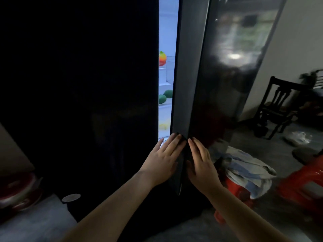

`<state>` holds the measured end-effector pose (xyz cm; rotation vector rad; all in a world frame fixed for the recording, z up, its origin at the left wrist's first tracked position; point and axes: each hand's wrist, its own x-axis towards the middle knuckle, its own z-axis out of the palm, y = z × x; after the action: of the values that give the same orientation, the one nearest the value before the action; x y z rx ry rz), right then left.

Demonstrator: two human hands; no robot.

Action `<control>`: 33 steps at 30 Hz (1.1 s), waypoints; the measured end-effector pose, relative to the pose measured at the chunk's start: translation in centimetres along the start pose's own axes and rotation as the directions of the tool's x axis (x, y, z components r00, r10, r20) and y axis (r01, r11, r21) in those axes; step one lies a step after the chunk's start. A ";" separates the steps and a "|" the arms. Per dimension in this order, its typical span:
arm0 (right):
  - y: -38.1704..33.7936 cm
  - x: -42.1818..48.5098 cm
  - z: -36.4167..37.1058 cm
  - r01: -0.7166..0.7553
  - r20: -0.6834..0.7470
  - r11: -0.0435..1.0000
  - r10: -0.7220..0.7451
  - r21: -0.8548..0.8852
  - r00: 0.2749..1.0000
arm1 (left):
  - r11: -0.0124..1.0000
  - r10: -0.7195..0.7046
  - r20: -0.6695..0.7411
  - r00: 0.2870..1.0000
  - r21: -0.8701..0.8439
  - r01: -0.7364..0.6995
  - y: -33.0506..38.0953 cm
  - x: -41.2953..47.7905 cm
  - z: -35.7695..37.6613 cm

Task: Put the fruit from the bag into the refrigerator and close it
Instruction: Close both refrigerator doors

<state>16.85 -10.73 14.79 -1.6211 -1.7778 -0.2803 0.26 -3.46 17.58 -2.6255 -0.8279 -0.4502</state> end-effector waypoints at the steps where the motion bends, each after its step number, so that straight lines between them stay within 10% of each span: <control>1: 0.5 0.1 -0.2 0.020 0.003 1.000 -0.020 0.006 1.000 | 1.000 0.000 -0.027 1.000 0.008 0.000 0.1 0.1 -0.1; 9: 5.7 0.8 -1.8 0.284 0.128 0.959 -0.282 -0.004 0.951 | 0.999 -0.009 -0.297 0.955 0.048 0.025 0.9 2.8 -1.7; 15: 9.7 3.3 -3.5 0.296 -0.039 0.954 -0.294 0.050 0.955 | 0.987 -0.055 -0.377 0.925 0.117 0.107 2.9 3.3 -1.2; 33: 9.7 8.1 -2.0 0.416 0.055 0.908 -0.413 -0.049 0.909 | 0.821 -0.454 -0.173 0.874 0.300 0.486 4.3 4.9 -2.2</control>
<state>26.94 -3.73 18.39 -1.2796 -2.1594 -0.5008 6.20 -5.26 20.46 -2.0559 -1.3967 -0.5002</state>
